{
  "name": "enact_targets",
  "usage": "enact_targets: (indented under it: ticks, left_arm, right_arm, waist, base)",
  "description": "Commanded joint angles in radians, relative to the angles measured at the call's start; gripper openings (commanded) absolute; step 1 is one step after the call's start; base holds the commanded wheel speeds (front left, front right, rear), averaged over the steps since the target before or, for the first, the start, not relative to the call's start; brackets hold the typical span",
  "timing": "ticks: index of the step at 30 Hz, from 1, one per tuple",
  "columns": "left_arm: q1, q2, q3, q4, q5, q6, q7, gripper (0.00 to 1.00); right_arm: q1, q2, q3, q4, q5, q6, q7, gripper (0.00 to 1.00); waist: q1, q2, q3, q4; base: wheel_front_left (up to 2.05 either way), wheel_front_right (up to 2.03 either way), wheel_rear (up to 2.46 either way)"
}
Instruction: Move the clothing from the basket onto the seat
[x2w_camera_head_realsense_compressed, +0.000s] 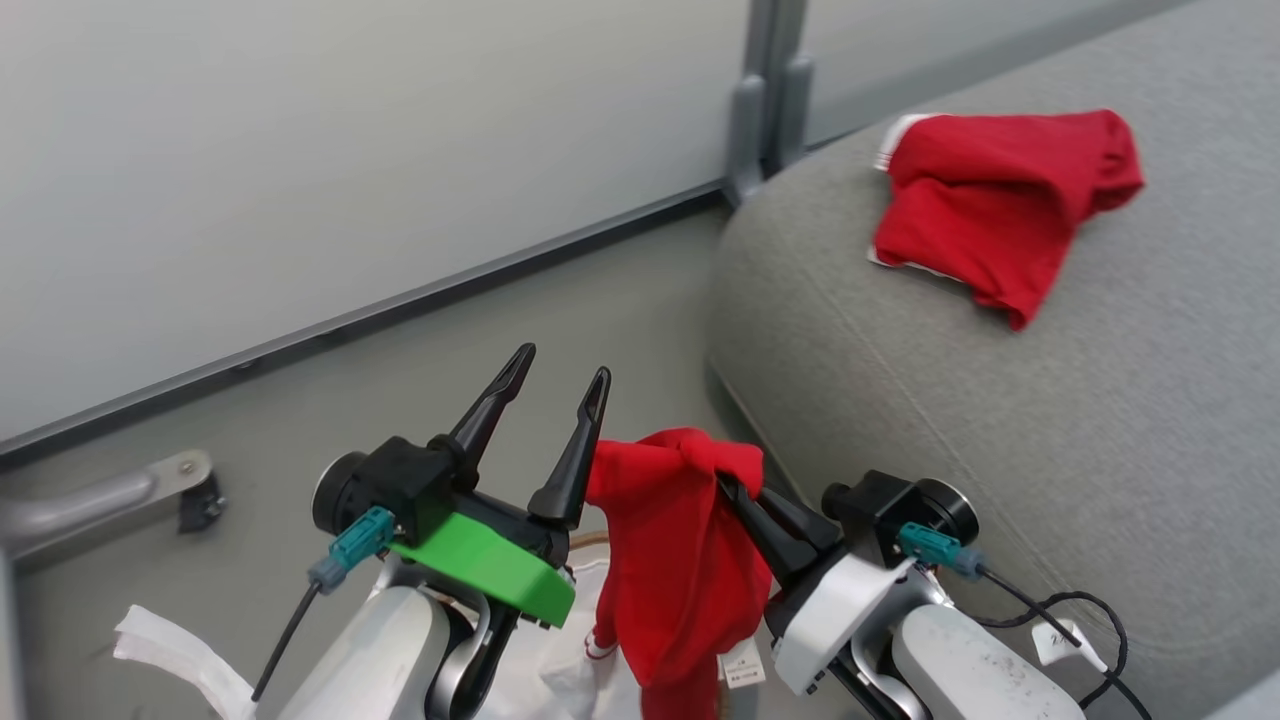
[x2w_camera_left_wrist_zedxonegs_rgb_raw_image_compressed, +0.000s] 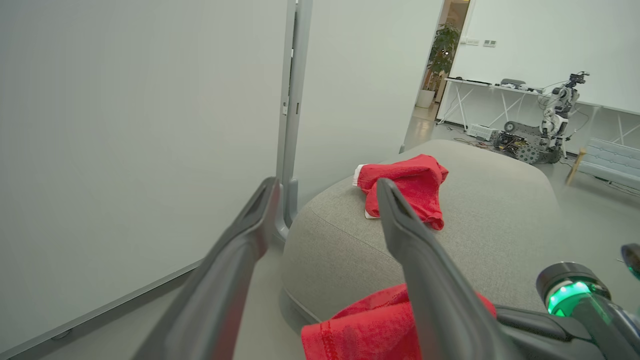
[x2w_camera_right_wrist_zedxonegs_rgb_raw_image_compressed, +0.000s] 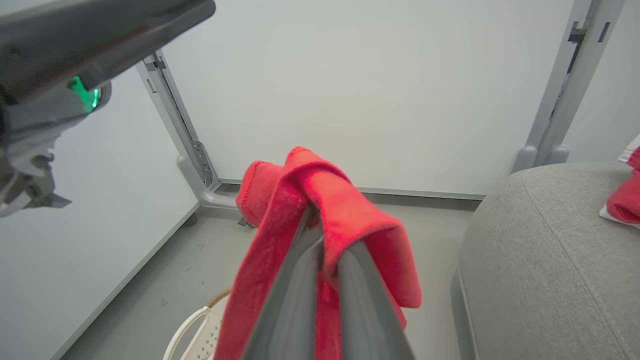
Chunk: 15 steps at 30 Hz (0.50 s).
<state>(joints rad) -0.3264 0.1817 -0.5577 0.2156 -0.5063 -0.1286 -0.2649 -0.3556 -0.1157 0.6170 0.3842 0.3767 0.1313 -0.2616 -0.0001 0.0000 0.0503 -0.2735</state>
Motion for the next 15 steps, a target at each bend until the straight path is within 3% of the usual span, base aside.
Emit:
enact_targets:
  ticks: [1,8,15]
  left_arm:
    - [0.017,0.013,0.005,-0.005,0.008,-0.003,0.001,1.00]
    - [0.017,0.035,0.004,-0.025,0.053,-0.003,0.001,1.00]
    - [-0.019,0.066,-0.053,-0.021,0.039,-0.003,0.001,1.00]
  right_arm:
    - [0.017,-0.001,-0.011,-0.017,-0.009,-0.001,-0.005,0.00]
    - [0.028,-0.004,-0.058,-0.069,-0.038,-0.001,-0.005,0.00]
    - [-0.062,-0.052,-0.148,-0.126,-0.087,-0.001,-0.005,0.00]
  waist:
    - [0.0001,0.0000,0.047,-0.142]
    - [0.0001,0.0000,0.101,-0.250]
    - [0.0001,0.0000,0.188,-0.274]
  base:
    - [0.00,0.00,0.00]
    - [0.00,0.00,0.00]
    - [0.00,0.00,0.00]
